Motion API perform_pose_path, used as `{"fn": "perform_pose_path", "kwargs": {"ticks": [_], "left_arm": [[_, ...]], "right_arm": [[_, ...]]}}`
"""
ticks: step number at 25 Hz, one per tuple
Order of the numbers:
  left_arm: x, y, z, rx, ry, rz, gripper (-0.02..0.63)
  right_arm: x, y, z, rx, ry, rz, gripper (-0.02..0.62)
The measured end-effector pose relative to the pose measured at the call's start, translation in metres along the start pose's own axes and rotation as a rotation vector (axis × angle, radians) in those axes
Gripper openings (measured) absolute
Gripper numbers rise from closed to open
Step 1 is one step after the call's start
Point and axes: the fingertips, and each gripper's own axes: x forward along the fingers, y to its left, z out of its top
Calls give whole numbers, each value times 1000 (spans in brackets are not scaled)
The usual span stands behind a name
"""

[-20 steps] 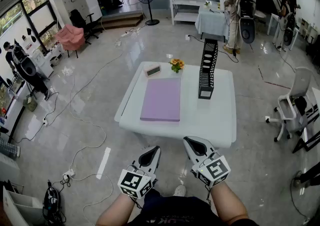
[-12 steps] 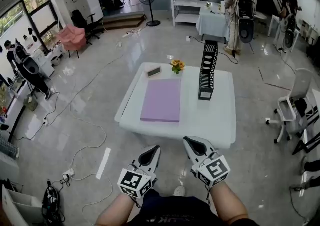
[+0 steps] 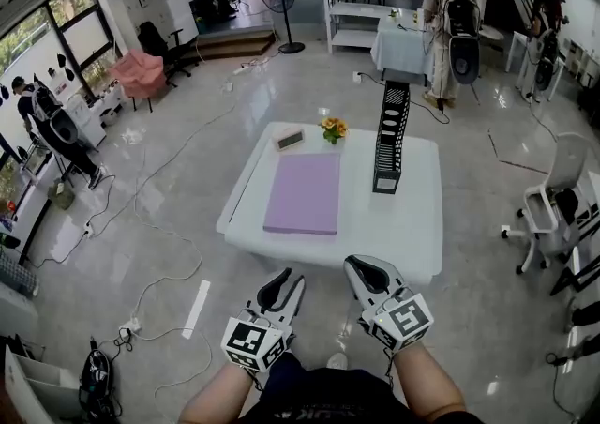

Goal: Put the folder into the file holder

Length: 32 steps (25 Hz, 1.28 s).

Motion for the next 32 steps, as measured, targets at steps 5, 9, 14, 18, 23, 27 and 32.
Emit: {"fn": "perform_pose_path", "kwargs": {"ticks": [5, 9, 14, 18, 23, 27, 32], "left_arm": [[7, 6, -1, -3, 8, 5, 255], [15, 12, -6, -10, 23, 7, 319], [34, 20, -12, -28, 39, -12, 333], [45, 35, -10, -38, 35, -38, 333], [64, 69, -10, -54, 39, -70, 333], [80, 104, -5, -73, 47, -87, 333], [99, 149, -3, -77, 60, -112, 333]], "right_arm": [[5, -5, -4, 35, 5, 2, 141], [9, -18, -11, 82, 9, -34, 253], [16, -36, -20, 133, 24, -55, 255], [29, -45, -23, 144, 38, -81, 255], [60, -56, -31, 149, 60, -113, 254], [95, -65, -34, 171, 69, -139, 255], [140, -76, -40, 183, 79, -171, 255]]}}
